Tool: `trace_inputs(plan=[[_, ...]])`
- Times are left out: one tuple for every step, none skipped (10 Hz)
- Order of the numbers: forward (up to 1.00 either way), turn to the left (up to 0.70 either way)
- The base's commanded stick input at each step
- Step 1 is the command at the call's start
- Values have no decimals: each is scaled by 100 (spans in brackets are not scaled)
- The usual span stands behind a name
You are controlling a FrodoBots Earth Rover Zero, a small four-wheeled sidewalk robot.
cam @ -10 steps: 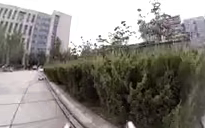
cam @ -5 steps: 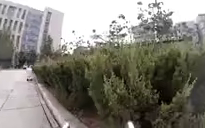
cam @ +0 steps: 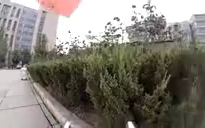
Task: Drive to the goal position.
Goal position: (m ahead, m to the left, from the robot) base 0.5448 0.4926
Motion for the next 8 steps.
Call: trace_inputs(plan=[[-70,1],[-70,1],[-70,1],[-46,0],[-15,42],[0,70],[0,70],[0,70]])
